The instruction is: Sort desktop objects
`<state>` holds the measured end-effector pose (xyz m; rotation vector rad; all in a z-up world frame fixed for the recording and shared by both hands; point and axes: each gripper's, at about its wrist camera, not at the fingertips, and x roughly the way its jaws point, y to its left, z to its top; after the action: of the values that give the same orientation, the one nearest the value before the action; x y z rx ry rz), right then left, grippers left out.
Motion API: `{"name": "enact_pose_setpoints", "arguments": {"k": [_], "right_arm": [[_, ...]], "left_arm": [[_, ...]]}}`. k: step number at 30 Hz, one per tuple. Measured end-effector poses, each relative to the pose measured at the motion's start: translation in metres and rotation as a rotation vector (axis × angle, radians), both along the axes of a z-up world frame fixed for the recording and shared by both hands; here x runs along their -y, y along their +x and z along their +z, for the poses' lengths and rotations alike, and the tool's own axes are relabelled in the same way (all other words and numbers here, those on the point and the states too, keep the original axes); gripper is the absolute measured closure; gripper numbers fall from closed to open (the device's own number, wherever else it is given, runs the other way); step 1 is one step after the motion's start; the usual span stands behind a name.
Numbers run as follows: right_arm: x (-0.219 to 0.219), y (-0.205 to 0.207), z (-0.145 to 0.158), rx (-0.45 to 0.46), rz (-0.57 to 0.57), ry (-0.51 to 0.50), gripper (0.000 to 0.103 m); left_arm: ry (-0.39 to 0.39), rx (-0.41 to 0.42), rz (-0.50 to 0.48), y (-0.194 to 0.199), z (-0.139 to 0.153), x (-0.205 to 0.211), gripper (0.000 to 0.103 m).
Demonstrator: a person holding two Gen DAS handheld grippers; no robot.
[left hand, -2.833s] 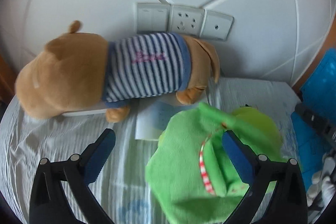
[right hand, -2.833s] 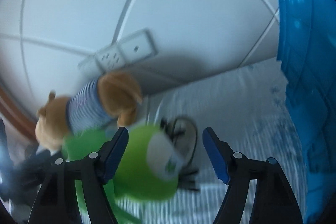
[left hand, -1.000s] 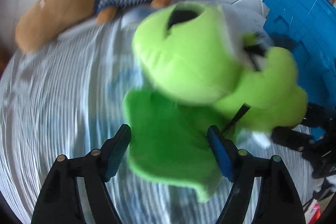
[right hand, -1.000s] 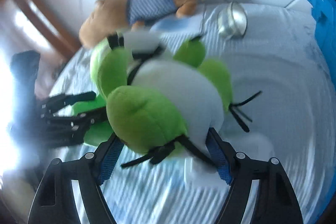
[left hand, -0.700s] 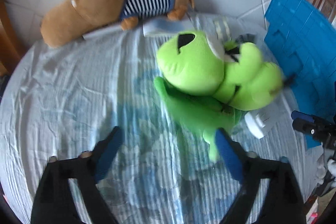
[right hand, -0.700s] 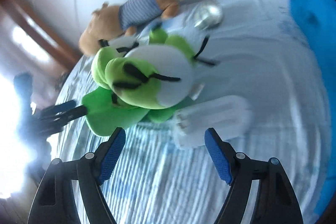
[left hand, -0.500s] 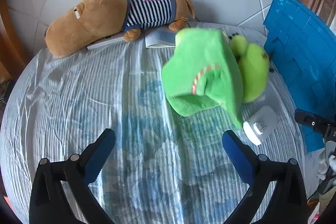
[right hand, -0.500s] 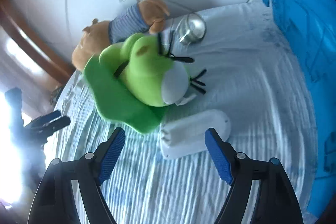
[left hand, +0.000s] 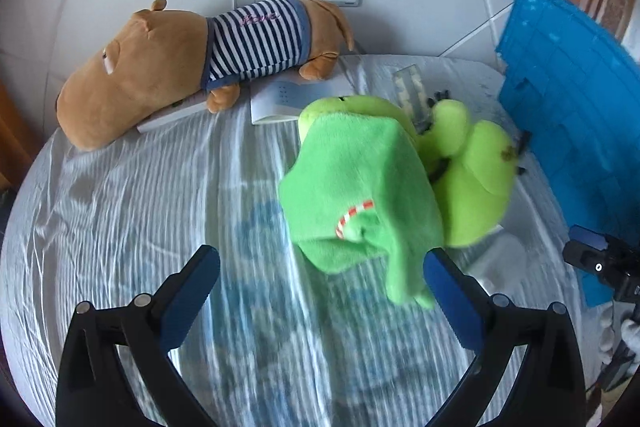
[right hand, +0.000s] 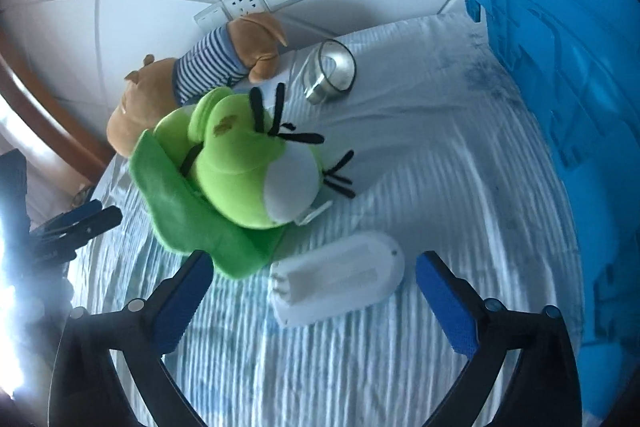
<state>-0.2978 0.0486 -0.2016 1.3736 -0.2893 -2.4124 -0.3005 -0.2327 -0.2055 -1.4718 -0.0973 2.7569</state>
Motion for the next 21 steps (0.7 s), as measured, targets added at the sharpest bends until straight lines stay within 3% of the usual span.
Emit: {"name": "enact_pose_setpoints", "arguments": {"k": [5,7,8,14,18,21], "right_arm": [[0.01,-0.021,-0.005,-0.037,0.016,0.031,0.002],[0.017,-0.026,0.0,-0.063,0.035,0.039,0.014],[0.021,-0.028,0.002,-0.072,0.043,0.041,0.016],[0.045,-0.05,0.011,-0.091,0.074,0.031,0.016],[0.067,-0.067,0.002,-0.086,0.079,0.045,0.016],[0.079,-0.082,-0.014,-0.067,0.082,0.05,0.016]], "left_arm": [[-0.006,-0.008,0.032,-0.031,-0.006,-0.009,0.0],[-0.005,-0.012,0.03,-0.039,-0.004,-0.013,0.0],[-0.004,-0.015,0.028,-0.043,-0.003,-0.014,0.0],[-0.01,-0.04,0.014,-0.068,0.012,-0.017,0.0],[-0.022,0.035,-0.015,-0.095,-0.016,-0.024,0.0],[-0.012,0.029,-0.014,-0.106,-0.034,-0.027,0.0]]}}
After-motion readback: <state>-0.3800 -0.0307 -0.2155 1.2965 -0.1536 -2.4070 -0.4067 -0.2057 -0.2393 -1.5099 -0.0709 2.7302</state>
